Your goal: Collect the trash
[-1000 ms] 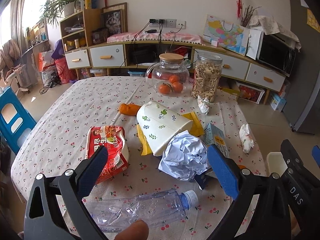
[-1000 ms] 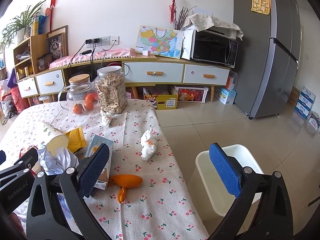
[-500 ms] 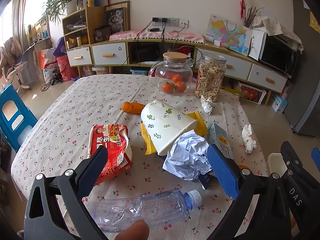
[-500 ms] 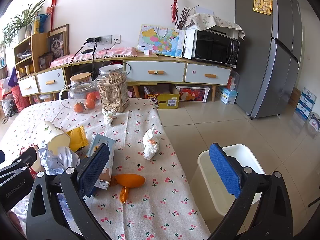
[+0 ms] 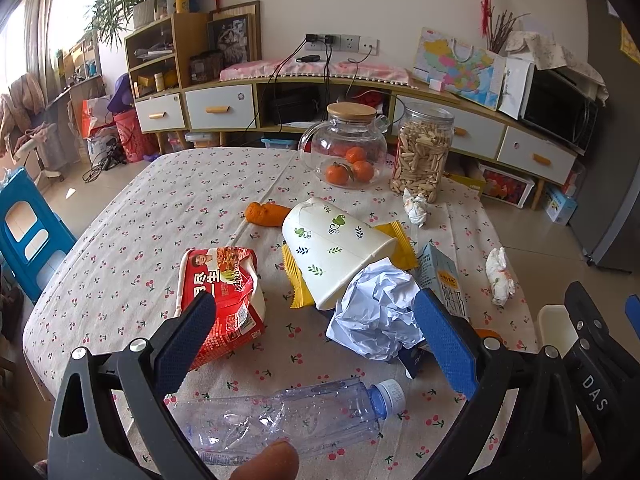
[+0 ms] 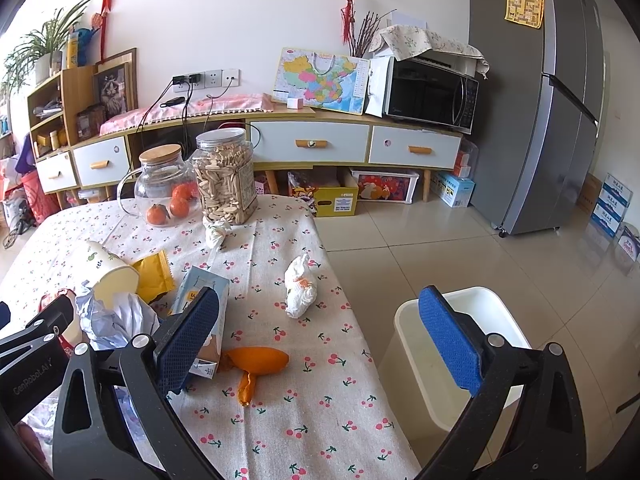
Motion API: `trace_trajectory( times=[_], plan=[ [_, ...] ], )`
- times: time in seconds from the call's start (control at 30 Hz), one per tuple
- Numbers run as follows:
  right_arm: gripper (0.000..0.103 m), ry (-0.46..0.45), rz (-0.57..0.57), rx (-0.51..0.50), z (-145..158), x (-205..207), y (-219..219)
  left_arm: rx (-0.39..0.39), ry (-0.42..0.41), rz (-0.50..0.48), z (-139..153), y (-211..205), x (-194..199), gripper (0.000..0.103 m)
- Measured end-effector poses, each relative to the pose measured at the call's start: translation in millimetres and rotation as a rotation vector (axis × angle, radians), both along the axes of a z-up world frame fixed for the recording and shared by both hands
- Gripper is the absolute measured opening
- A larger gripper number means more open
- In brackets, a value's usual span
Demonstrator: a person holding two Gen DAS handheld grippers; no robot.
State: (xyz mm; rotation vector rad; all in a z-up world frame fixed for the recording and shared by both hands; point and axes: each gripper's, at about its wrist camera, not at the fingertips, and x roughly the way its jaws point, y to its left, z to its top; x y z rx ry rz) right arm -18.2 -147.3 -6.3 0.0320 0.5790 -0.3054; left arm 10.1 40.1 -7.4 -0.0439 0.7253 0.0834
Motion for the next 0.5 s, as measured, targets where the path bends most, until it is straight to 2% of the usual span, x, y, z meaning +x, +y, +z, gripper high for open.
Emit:
trace_trajectory(
  times=[0.5],
  plan=[
    [0.096, 0.001, 0.001, -0.002, -0.2, 0.4, -0.4, 0.004, 0.004, 0.002, -4.5, 0.5, 0.2, 0.096]
  ],
)
